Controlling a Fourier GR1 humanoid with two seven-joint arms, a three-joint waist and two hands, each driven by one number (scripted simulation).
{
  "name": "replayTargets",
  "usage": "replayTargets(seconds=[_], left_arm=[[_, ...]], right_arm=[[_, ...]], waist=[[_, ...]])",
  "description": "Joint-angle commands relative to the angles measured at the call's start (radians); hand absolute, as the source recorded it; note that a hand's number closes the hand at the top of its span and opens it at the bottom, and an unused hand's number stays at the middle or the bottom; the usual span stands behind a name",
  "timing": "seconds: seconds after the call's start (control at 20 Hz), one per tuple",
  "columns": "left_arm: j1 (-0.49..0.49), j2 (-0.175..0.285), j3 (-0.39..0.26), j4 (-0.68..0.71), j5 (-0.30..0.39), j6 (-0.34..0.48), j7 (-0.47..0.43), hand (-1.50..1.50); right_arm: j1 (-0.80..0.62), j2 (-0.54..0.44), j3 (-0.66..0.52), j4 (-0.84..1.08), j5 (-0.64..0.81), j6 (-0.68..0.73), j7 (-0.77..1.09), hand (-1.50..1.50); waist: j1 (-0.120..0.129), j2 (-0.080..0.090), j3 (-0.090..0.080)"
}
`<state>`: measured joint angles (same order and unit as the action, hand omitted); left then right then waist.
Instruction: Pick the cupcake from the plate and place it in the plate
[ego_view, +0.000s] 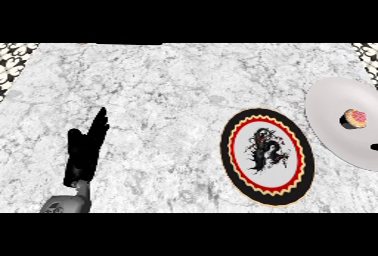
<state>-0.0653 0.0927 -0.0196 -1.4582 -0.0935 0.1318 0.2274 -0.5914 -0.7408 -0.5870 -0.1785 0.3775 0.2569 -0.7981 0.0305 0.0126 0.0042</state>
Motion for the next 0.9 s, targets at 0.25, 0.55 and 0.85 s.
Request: replayTargets(seconds=[0.25, 0.55, 0.85], left_arm=[[0.025, -0.001, -0.005, -0.011, -0.009, -0.005, -0.020, 0.00], [0.019, 0.001, 0.003, 0.003, -0.003, -0.011, -0.029, 0.00], [0.028, -0.016, -0.012, -0.040, -0.004, -0.004, 0.026, 0.00]], right_arm=[[0.040, -0.089, 0.001, 0.030, -0.001, 0.029, 0.006, -1.50], [0.088, -0.093, -0.016, 0.039, -0.013, -0.012, -0.045, -1.50], [0.129, -0.105, -0.043, 0.042, -0.045, 0.013, -0.081, -1.50]], waist=[[0.004, 0.002, 0.001], [0.006, 0.005, 0.003], [0.001, 0.002, 0.003]])
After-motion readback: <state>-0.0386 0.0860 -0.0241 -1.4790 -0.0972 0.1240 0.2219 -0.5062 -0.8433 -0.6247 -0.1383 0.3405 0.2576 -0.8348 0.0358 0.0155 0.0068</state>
